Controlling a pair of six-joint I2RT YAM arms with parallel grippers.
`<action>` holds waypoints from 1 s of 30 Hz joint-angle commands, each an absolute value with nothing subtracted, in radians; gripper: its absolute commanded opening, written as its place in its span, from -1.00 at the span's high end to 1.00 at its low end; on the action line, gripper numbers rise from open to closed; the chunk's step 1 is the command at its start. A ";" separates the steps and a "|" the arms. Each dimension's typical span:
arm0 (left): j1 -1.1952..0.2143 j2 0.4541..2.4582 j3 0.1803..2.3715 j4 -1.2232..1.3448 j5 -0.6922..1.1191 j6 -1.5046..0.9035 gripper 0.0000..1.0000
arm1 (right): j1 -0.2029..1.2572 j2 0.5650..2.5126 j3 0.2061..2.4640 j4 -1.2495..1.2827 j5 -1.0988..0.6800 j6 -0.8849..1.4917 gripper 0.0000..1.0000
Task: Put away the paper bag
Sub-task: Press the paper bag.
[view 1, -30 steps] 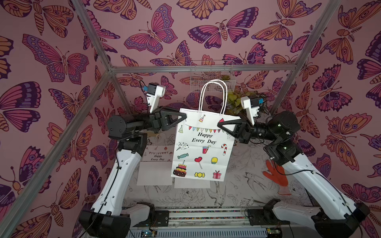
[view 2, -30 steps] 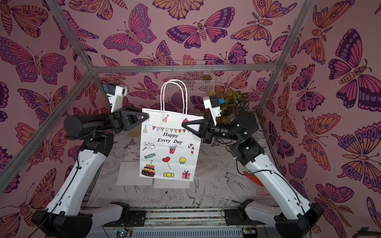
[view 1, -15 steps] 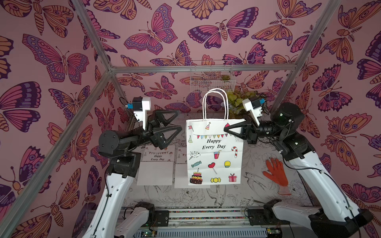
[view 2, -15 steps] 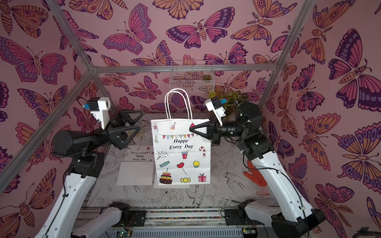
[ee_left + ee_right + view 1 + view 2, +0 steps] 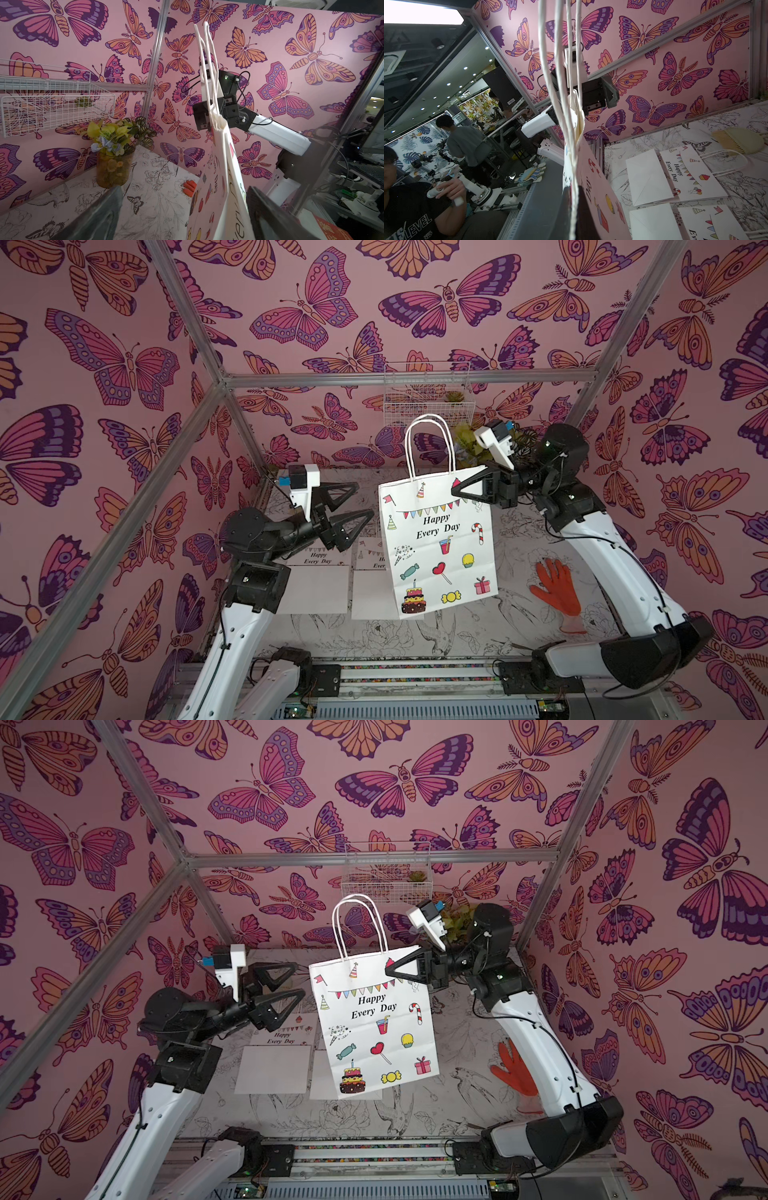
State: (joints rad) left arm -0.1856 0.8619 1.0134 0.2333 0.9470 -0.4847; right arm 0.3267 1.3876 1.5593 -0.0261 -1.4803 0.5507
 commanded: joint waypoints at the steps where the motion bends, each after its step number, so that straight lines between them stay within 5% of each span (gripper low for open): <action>1: -0.190 0.855 1.010 0.235 1.030 -0.458 -0.89 | 0.320 1.401 1.640 -0.014 -1.547 0.584 1.00; 18: -0.274 0.951 1.064 0.421 1.116 -0.700 -0.89 | 0.422 1.402 1.569 -0.021 -1.326 0.675 1.00; 30: -0.327 1.000 1.067 0.421 1.112 -0.715 0.27 | 0.425 1.364 1.635 -0.337 -1.060 0.407 1.00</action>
